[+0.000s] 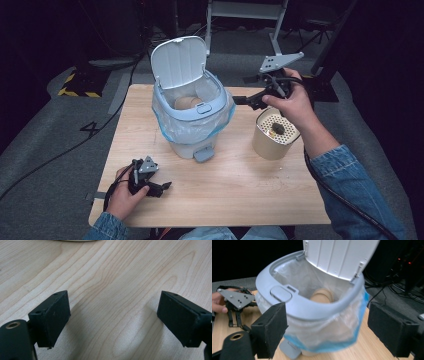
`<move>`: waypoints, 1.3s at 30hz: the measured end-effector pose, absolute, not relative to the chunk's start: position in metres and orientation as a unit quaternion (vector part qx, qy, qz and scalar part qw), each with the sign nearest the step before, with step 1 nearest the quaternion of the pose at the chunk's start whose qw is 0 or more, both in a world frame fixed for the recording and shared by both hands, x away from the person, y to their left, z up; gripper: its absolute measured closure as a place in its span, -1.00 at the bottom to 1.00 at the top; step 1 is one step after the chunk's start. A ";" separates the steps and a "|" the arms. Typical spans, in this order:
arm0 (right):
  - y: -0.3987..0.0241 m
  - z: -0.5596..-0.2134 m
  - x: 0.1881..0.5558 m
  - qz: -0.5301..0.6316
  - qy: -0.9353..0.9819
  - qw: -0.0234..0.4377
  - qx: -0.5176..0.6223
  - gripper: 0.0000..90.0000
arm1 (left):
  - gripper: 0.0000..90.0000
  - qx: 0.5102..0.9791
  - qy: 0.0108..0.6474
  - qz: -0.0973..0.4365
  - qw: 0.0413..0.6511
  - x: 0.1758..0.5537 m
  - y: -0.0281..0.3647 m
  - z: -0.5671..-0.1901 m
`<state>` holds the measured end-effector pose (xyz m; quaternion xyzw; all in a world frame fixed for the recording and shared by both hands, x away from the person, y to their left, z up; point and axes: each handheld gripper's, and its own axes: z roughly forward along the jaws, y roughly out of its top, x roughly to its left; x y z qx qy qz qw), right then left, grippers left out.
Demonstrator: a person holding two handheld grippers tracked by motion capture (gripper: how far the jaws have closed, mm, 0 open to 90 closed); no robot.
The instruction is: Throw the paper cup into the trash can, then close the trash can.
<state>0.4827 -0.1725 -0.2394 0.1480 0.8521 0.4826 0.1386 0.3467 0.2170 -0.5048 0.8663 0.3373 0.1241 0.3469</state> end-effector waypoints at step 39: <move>-0.350 -0.326 0.408 0.480 0.824 0.158 0.256 -0.63 | -0.65 0.855 0.361 0.133 0.348 0.335 0.228 -0.504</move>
